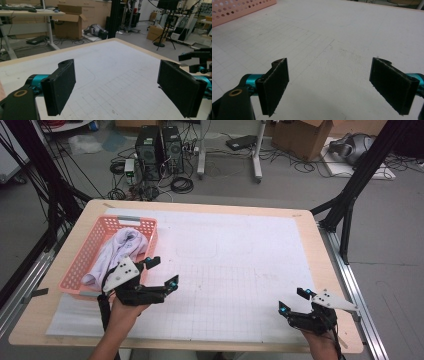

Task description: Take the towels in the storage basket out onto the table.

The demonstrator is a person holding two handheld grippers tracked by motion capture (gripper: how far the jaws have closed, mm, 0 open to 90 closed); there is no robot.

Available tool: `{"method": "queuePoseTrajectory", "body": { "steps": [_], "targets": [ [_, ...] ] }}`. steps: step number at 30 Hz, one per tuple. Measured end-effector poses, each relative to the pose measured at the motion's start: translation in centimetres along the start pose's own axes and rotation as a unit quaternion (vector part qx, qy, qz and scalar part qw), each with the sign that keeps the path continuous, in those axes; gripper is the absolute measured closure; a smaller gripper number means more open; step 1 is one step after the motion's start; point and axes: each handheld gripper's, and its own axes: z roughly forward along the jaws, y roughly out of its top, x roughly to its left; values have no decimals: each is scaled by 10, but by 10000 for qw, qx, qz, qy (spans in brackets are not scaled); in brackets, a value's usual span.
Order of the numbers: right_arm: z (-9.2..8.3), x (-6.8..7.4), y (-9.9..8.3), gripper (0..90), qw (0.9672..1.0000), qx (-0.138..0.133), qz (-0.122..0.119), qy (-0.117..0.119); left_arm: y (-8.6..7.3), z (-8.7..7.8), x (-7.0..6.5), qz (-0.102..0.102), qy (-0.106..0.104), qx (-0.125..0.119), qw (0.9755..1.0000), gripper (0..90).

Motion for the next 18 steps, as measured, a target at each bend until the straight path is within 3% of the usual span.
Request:
{"method": "queuePoseTrajectory", "body": {
  "steps": [5, 11, 13, 14, 15, 18],
  "targets": [
    [0, 0, 0, 146, 10000, -24, 35, -5, 19, -9, 16, 16, 129, -44, 9999, 155],
    [0, -1, -1, 146, 10000, 9, 77, -15, 41, -22, 48, -86, 367, 30, 9993, 146],
    [1, -1, -1, 146, 10000, 9, 46, -16, 44, -26, 65, -161, 561, 171, 9981, 143],
    [1, -2, -1, 146, 10000, 13, 41, -12, 44, -26, 65, -161, 561, 171, 9981, 143],
    [1, -1, -2, 146, 10000, 15, 56, -8, 42, -27, 76, -213, 648, 286, 9973, 143],
    [1, -1, -2, 146, 10000, 27, 91, -7, 39, -27, 86, -279, 767, 398, 9959, 143]
  ]
}}
